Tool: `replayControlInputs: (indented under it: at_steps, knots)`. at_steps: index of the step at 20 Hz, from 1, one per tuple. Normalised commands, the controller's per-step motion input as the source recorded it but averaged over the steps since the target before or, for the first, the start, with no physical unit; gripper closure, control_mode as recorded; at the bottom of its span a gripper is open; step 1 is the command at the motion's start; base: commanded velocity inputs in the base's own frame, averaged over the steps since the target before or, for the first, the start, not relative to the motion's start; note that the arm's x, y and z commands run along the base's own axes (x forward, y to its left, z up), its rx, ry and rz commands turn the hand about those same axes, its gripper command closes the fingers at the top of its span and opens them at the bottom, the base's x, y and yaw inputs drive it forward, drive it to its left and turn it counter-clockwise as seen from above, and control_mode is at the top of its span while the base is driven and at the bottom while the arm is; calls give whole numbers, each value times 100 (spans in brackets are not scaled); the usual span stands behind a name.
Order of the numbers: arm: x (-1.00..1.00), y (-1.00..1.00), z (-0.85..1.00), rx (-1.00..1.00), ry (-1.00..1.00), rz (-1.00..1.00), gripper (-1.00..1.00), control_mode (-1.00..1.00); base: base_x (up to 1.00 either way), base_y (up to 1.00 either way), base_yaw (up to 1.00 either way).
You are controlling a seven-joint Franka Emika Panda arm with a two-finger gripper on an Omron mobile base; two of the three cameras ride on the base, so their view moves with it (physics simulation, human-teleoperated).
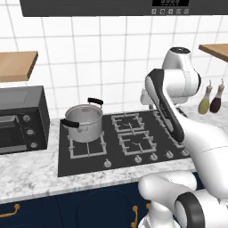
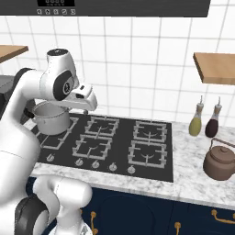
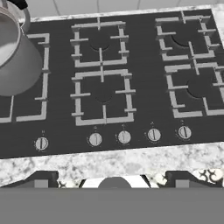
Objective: Pick the kettle from the counter and place it on a stove burner. Then turn the burner on.
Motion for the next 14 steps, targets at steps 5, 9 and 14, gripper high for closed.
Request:
replayControlInputs:
  at_steps: [5,9,14]
  knots:
    - [-67,-60,0,0,-7,-43,-100,-100,0,0,0]
    - [-28,-76,0,0,-7,-46,-100,-100,0,0,0]
    - [0,-93,0,-3,-11,-41,-100,-100,0,0,0]
